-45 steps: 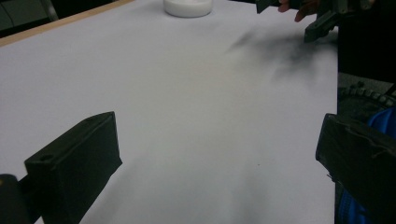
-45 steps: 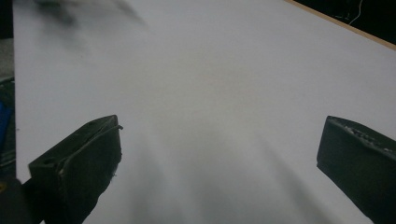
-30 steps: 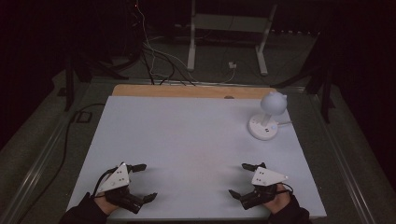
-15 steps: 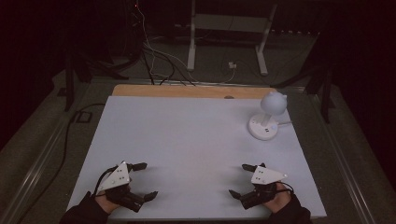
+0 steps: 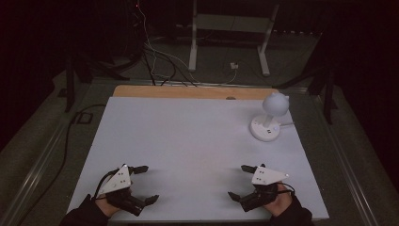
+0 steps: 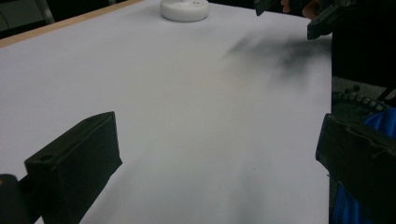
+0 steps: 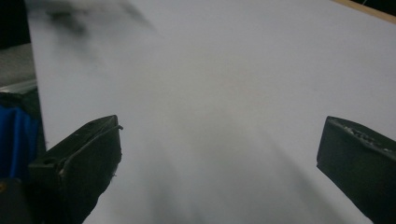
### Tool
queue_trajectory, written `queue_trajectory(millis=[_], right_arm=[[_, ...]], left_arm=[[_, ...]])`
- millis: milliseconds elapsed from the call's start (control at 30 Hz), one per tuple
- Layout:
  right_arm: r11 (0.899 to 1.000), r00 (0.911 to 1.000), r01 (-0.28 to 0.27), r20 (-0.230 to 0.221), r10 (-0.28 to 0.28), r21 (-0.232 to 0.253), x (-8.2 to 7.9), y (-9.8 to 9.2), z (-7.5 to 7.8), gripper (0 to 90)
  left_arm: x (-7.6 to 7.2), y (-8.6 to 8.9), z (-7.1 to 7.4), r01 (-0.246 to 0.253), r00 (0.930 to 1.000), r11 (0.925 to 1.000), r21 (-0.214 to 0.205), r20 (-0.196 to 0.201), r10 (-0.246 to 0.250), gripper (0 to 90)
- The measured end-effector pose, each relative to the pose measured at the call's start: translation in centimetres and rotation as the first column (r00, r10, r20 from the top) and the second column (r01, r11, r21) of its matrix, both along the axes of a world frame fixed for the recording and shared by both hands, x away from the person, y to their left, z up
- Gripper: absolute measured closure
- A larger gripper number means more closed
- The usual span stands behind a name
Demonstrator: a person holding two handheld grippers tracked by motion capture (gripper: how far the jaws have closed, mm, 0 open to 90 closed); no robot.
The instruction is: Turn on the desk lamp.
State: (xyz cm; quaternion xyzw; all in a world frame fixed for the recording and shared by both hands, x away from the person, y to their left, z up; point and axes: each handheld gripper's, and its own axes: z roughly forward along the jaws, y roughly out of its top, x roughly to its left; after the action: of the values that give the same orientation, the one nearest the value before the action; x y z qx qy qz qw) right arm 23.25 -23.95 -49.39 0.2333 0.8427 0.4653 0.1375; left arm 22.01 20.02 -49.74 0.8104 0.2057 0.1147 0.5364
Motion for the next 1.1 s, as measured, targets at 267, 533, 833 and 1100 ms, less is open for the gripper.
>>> queue_trajectory(millis=[267,533,833,1100], right_arm=[[1.000,1.0000,0.001,-0.002,-0.001,0.026,0.1,0.4,1.1,0.0],[0.999,0.9997,0.025,0.006,-0.025,0.045,0.5,0.6,2.1,0.0],[0.997,0.9984,0.057,-0.003,-0.057,0.059,1.2,0.5,2.7,0.0],[0.993,0.9957,0.090,0.014,-0.091,0.069,2.0,0.4,3.5,0.0]], left_arm=[[0.0,0.0,0.0,-0.004,1.0000,1.0000,-0.003,0.005,0.004,0.3],[0.0,0.0,0.0,-0.004,1.0000,0.9999,-0.010,0.004,0.004,0.3],[0.0,0.0,0.0,-0.009,0.9999,0.9999,-0.009,0.004,0.009,0.3],[0.1,0.1,0.0,-0.010,0.9999,0.9999,-0.005,0.007,0.010,0.3]])
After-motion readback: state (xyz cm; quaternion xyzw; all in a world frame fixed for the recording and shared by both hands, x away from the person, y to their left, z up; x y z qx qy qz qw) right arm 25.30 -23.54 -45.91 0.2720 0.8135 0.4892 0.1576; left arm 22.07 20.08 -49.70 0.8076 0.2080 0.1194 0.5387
